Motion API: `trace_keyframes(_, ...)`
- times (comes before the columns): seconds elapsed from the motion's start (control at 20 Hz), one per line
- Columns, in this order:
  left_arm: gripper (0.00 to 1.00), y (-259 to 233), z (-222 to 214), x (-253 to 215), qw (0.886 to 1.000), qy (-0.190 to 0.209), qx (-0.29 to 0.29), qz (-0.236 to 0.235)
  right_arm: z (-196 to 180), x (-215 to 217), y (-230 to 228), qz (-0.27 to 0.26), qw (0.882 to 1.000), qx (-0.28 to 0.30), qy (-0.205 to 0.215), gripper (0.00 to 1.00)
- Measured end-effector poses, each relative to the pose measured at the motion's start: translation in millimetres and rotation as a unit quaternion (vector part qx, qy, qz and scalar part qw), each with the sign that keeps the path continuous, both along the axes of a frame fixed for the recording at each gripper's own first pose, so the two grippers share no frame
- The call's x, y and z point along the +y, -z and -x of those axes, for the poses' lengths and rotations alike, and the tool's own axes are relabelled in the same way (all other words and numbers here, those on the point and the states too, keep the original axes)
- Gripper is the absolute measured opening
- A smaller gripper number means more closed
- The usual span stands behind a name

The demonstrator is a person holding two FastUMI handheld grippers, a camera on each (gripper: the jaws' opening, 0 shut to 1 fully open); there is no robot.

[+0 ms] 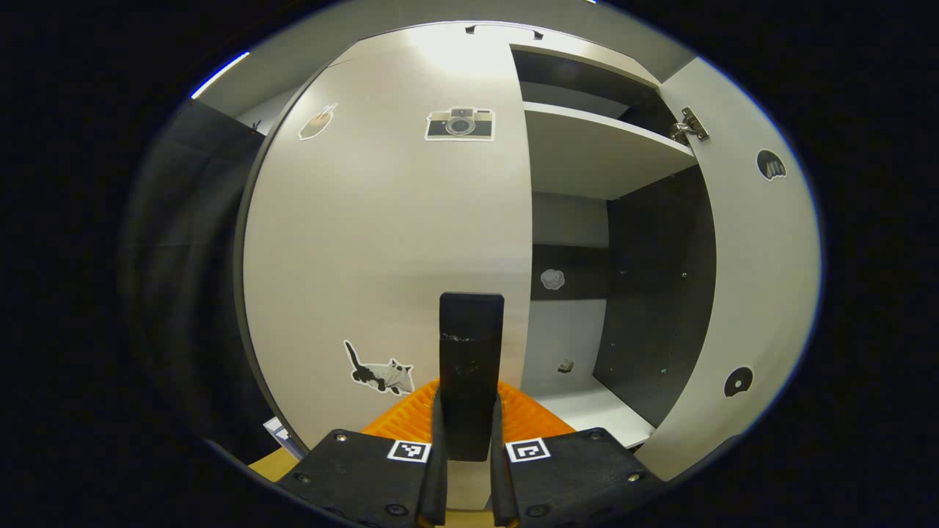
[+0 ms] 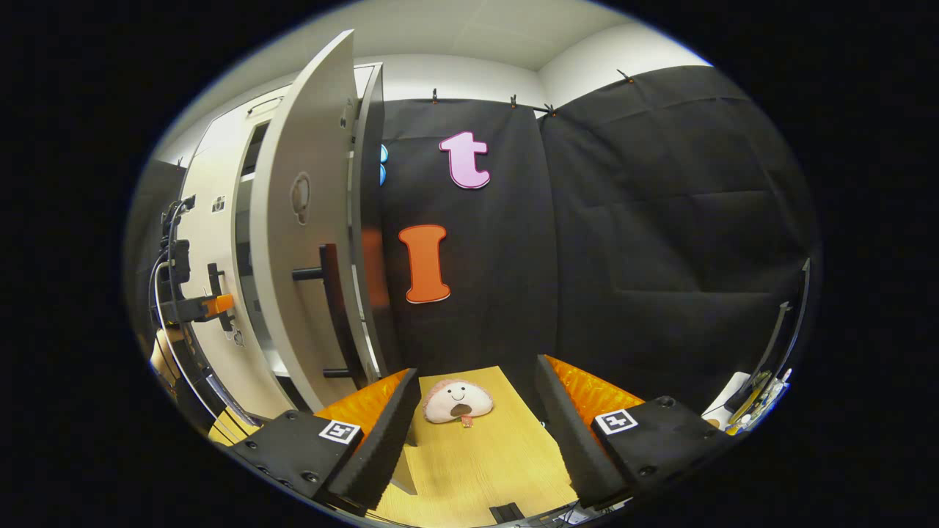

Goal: Open the right door of the double-door shoe cabinet with the right hand, and open the left door with the left hand.

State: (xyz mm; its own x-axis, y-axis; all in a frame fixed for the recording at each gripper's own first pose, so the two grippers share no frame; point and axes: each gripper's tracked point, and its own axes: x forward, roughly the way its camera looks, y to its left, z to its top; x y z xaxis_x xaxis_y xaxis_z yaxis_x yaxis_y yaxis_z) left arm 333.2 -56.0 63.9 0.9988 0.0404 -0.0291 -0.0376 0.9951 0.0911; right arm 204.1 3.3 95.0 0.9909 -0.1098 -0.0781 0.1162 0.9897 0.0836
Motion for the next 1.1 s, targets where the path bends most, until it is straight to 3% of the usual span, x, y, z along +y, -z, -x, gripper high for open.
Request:
trace_keyframes(0.05, 0.17, 0, 3, 1, 1.0, -0.001, 0.004, -0.01, 5, 3, 0, 0.0, 1.0, -0.001, 0.0, 0.92)
trace_keyframes(0.2, 0.16, 0, 27, 7, 1.0, 0.015, 0.01, 0.002, 18, 11, -2, -0.001, 1.0, -0.005, -0.001, 0.92)
trace_keyframes(0.25, 0.16, 1, 33, 9, 1.0, 0.021, 0.01, 0.011, 22, 14, -2, 0.001, 1.0, -0.005, 0.0, 1.0)
trace_keyframes(0.6, 0.16, 0, 69, 23, 0.999, 0.042, 0.01, 0.015, 48, 42, -11, 0.013, 1.0, -0.02, -0.006, 1.0)
trace_keyframes(0.65, 0.14, 0, 73, 26, 0.999, 0.046, 0.01, 0.018, 52, 47, -13, 0.015, 1.0, -0.023, -0.007, 0.92)
trace_keyframes(1.1, 0.13, -4, 113, 52, 0.996, 0.085, 0.012, 0.022, 69, 96, -15, 0.015, 0.999, -0.027, -0.012, 0.92)
